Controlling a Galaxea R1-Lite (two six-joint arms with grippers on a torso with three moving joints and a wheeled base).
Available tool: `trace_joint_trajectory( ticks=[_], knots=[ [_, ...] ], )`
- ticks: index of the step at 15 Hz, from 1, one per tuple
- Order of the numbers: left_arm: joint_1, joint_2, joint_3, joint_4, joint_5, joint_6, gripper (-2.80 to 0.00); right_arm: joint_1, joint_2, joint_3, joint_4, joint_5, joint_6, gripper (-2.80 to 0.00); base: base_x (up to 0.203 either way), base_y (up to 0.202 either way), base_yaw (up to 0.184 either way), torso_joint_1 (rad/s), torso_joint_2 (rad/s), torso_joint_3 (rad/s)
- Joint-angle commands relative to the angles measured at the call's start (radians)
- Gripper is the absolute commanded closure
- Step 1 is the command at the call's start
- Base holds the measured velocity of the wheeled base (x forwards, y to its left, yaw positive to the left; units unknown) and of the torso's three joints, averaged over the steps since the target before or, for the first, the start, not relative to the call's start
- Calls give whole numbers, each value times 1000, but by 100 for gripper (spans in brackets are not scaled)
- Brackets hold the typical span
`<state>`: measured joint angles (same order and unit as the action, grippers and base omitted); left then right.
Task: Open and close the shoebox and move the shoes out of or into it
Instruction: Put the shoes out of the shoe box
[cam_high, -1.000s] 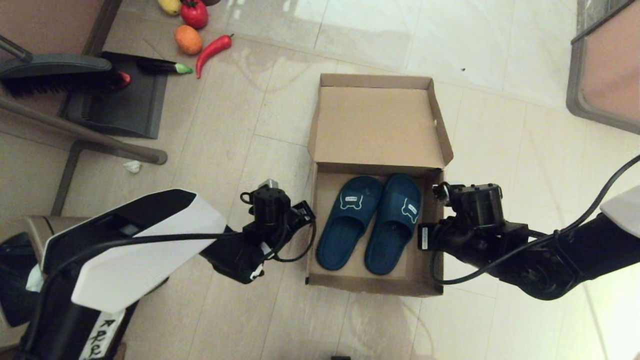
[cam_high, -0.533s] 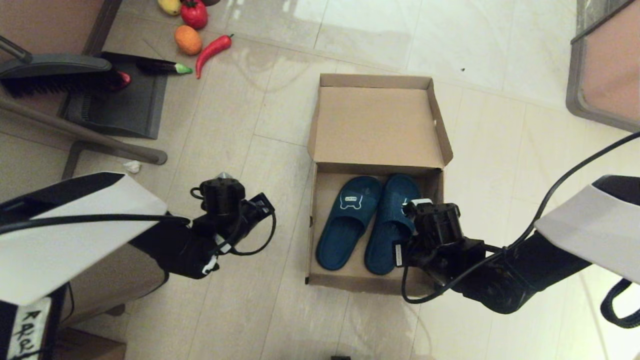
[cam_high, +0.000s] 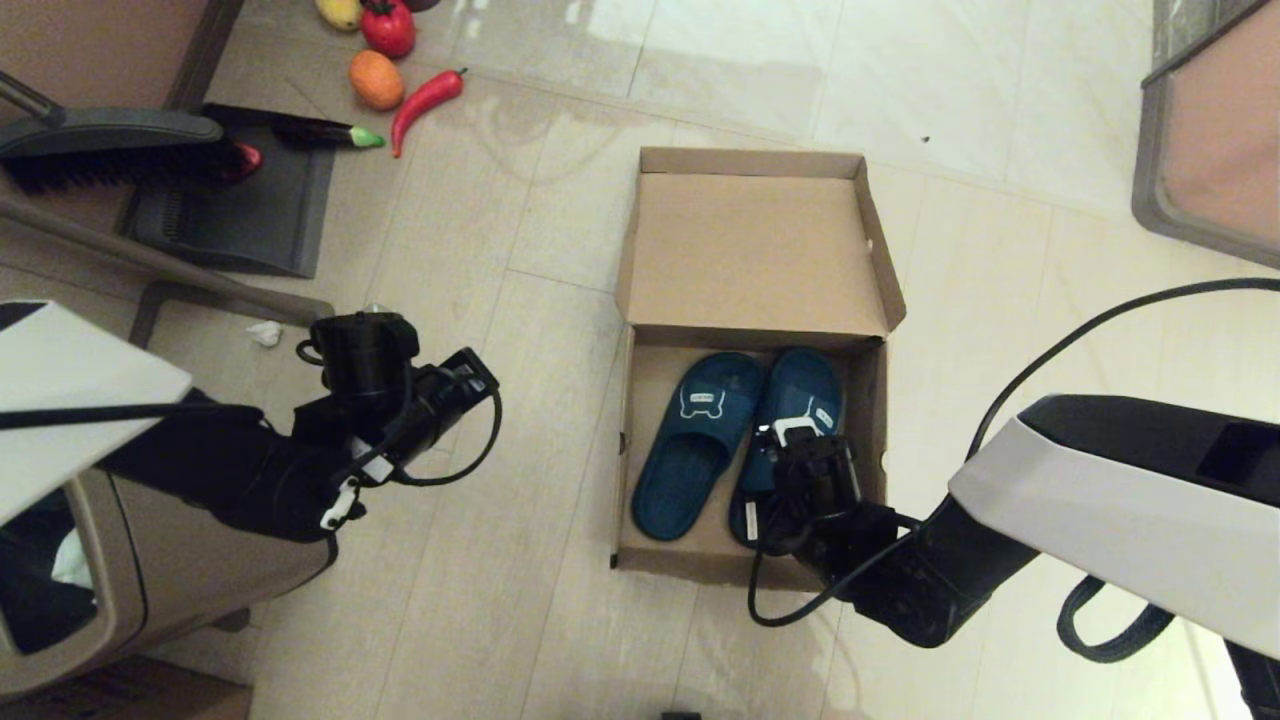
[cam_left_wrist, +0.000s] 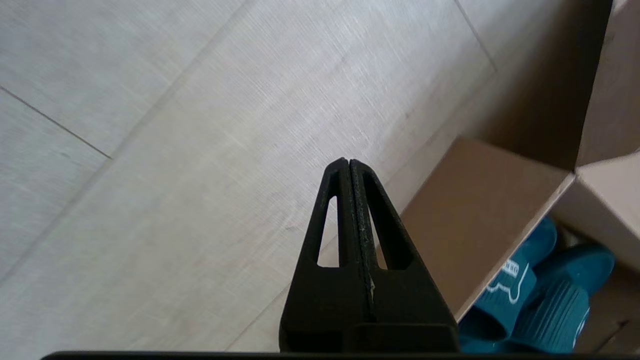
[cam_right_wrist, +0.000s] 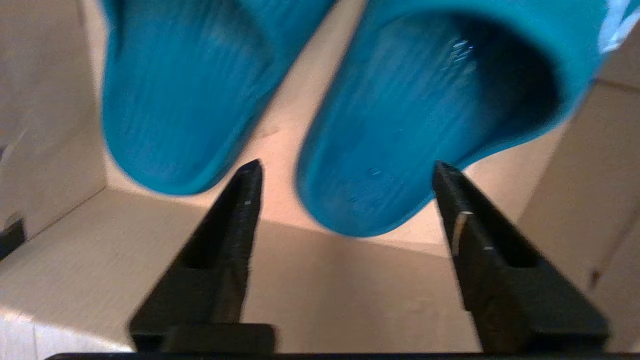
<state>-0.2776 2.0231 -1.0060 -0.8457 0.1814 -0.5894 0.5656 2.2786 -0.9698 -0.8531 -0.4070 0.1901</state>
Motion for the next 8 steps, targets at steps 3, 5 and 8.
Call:
trace_joint_trajectory(
  ticks=[3, 5, 8],
  knots=[
    [46, -29, 12, -6, 1, -4, 0, 25, 14, 0, -6, -4, 0, -280, 0, 0, 0, 0, 0, 0],
    [51, -35, 14, -4, 1, -4, 0, 25, 34, -25, -6, -4, -1, -280, 0, 0, 0, 0, 0, 0],
    [61, -50, 29, -6, 0, -4, 0, 25, 78, -72, -6, -19, -22, -280, 0, 0, 0, 0, 0, 0]
  ],
)
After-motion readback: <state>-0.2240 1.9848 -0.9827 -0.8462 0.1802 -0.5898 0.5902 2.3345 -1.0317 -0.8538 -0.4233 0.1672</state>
